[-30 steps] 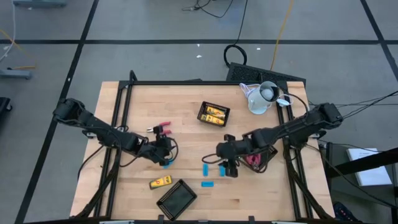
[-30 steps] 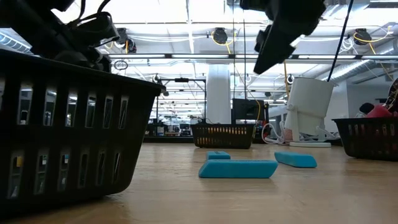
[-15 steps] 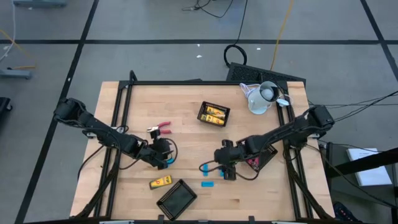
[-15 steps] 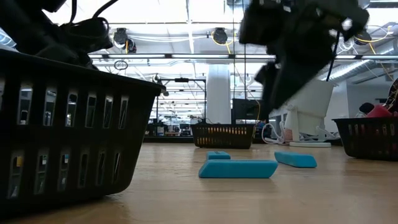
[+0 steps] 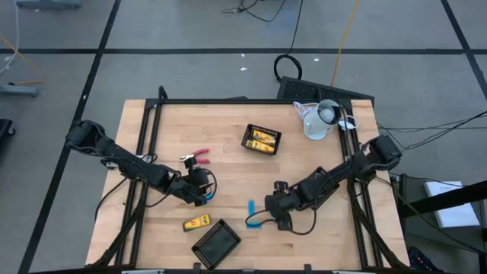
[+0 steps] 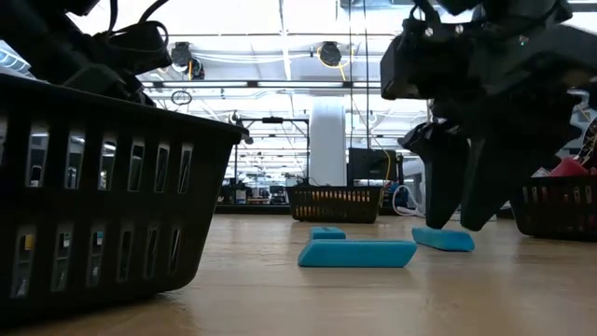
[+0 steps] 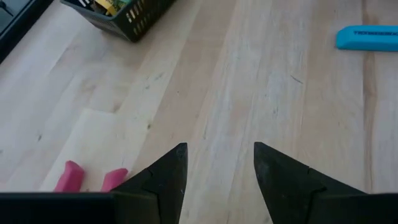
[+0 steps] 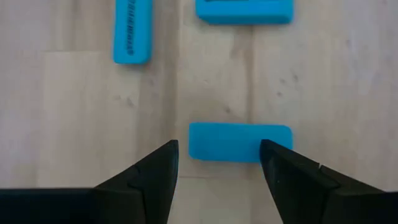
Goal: Pick & Place School Supplies
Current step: Put the blue eraser into the bottom black bin
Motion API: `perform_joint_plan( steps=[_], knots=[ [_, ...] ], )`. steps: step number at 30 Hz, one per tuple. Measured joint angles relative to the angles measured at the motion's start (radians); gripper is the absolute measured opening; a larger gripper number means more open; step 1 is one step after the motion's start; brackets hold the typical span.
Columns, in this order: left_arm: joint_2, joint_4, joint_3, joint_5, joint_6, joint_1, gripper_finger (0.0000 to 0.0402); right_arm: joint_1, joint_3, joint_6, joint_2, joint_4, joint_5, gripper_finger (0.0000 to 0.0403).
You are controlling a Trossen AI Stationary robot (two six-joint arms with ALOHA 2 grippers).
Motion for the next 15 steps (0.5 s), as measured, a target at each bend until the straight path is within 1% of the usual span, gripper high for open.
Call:
perform_joint_plan(
  steps=[11, 15],
  knots=[
    [0.0, 0.008, 0.0, -0.001, 0.01, 0.0, 0.0189, 0.0, 0.002, -0.078, 0.021, -0.008, 0.072, 0.0226],
    [0.0, 0.008, 0.0, -0.001, 0.014, 0.0, 0.0189, 0.009, 0.003, -0.121, 0.049, -0.014, 0.129, 0.0226]
  ],
)
